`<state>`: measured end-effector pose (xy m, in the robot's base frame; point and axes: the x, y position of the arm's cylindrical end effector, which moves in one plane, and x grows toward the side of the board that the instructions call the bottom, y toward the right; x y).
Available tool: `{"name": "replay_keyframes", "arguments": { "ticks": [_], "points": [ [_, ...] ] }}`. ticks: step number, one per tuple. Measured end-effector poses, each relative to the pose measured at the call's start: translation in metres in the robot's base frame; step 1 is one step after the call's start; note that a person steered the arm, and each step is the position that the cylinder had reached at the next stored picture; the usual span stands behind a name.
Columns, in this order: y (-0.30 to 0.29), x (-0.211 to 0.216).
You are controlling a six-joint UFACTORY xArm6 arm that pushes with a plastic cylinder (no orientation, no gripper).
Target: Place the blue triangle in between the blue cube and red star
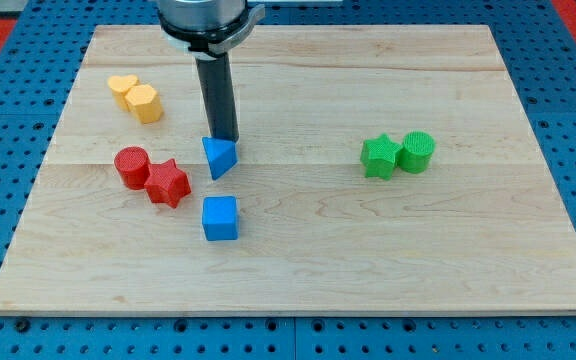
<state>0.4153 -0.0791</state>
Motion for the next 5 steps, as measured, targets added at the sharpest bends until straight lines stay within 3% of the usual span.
{"name": "replay_keyframes", "arguments": {
  "ticks": [3, 5],
  "points": [
    [0.004, 0.101],
    [0.058, 0.1]
  ]
}}
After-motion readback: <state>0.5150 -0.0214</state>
